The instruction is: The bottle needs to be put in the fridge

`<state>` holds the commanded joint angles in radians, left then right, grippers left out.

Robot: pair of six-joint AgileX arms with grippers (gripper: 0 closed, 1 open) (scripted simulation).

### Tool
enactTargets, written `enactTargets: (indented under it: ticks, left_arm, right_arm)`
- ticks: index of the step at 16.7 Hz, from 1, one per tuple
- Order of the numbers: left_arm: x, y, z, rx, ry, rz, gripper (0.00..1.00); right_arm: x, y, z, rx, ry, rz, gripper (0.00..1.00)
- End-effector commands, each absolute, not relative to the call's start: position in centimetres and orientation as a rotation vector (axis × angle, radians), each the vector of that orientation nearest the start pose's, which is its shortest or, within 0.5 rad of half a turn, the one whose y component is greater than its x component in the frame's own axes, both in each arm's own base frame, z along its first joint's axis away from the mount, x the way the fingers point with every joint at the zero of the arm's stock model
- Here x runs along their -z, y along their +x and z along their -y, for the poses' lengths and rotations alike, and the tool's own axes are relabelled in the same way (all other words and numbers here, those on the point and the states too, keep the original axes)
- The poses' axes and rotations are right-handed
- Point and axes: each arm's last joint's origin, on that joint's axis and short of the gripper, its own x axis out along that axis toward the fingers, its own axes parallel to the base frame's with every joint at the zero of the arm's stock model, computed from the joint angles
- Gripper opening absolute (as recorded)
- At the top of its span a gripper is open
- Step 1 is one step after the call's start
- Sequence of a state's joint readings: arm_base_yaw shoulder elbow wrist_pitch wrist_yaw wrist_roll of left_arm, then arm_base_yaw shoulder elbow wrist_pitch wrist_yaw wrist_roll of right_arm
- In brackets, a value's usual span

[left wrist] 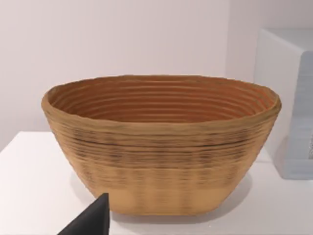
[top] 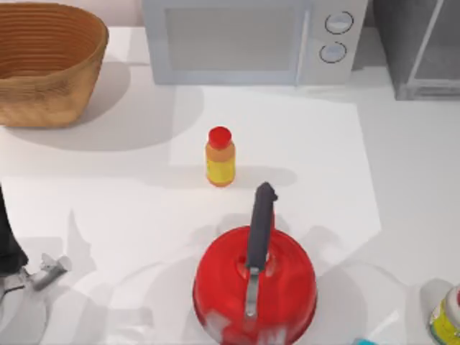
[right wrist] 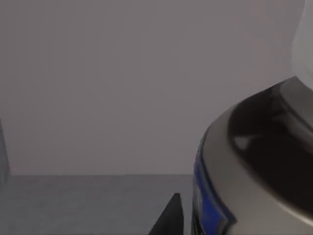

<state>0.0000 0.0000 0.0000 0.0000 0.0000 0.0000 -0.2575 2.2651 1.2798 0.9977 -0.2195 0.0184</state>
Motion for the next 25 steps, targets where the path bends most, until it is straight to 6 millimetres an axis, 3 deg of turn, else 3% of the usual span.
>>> enactTargets:
  ticks: [2,4,9,22,25]
  left_arm:
    - [-16.0,10.6,0.1,0.000,0.000,0.000,1.00]
    - [-16.0,10.6,0.1,0.000,0.000,0.000,1.00]
    - [-16.0,10.6,0.1,0.000,0.000,0.000,1.00]
    - [-16.0,10.6,0.1,0.000,0.000,0.000,1.00]
    - [-16.0,10.6,0.1,0.000,0.000,0.000,1.00]
  right_arm:
    - [-14.1,48.5,11.0,0.008,-0.007,0.037,0.01]
    - [-13.5,49.9,10.6,0.000,-0.003,0.012,0.01]
    - [-12.8,50.4,10.3,-0.004,0.004,-0.012,0.01]
    - [-12.8,50.4,10.3,-0.004,0.004,-0.012,0.98]
    - [-12.8,50.4,10.3,-0.004,0.004,-0.012,1.00]
